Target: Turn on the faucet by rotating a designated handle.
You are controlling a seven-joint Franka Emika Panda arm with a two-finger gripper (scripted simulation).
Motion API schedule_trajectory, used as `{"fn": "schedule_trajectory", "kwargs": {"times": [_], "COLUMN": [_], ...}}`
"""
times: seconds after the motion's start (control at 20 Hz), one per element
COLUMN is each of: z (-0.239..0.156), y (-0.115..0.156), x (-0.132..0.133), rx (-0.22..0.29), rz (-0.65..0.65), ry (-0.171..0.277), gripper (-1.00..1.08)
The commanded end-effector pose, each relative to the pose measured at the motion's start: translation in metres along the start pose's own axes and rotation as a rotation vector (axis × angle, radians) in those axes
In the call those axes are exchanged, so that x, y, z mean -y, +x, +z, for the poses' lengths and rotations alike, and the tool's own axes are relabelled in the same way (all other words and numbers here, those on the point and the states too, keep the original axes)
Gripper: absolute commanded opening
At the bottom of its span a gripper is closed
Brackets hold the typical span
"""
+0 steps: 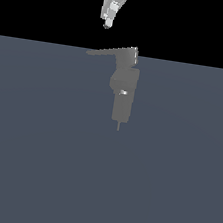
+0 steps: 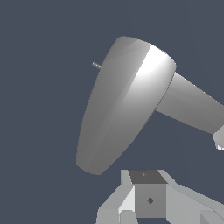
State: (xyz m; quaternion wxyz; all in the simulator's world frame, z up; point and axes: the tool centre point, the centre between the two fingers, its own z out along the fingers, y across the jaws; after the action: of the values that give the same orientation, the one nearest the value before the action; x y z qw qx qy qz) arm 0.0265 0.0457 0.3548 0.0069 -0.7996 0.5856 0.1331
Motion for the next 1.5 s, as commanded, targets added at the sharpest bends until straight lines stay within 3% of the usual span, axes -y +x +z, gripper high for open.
{"fn": "schedule_trajectory", "kwargs": {"times": [0.0, 0.7, 1.45], "z": [0.010, 0.064, 0.079], "y": [0.003, 0.011, 0.011], "x": [0.015, 0.082, 0.098], "rx": [-0.013, -0.112, -0.144], "rz": [0.072, 0.389, 0.463], "ry": [-0.004, -0.006, 0.000], "gripper": [-1.00, -1.00, -1.00]}}
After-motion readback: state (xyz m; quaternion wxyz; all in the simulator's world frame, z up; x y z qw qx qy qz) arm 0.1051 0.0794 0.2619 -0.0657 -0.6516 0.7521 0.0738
